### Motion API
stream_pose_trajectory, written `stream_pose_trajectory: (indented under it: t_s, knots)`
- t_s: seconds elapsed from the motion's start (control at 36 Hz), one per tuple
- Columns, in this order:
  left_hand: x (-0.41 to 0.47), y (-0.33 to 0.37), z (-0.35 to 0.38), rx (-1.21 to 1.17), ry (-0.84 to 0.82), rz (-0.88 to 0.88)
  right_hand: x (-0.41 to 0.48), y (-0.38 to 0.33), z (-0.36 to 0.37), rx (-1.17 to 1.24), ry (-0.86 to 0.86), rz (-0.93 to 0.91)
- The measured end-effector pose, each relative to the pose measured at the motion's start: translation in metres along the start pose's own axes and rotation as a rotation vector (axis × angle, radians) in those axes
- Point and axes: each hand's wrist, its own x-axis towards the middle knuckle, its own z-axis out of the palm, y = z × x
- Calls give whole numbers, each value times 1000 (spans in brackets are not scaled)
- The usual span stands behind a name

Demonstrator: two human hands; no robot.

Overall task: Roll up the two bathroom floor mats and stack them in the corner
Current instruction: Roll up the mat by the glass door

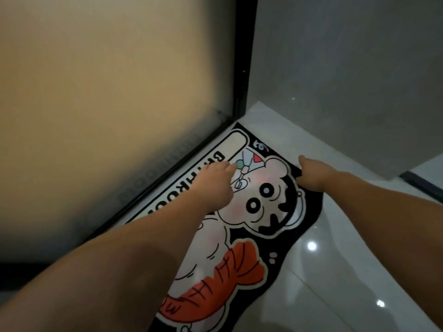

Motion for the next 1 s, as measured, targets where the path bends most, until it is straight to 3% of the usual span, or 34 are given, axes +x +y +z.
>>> stream_pose_trajectory:
  t_s: [0.31, 0.61, 0.72, 0.89, 1.0]
  knots:
    - [-17, -15, 3, -75, -64, -154, 40, -10, 26, 45, -23, 3]
    - [-10, -11, -6, -68, -45, -109, 32, -34, 24, 120, 36, -45]
    - [-6, -9, -12, -77, -2, -64, 15, -37, 7, -133, 131, -203]
    - [-1, -2, -37, -55, 263, 42, -30, -51, -48, -271, 281, -532]
    - [1, 9, -50, 7, 176, 106, -71, -59, -82, -319, 292, -615]
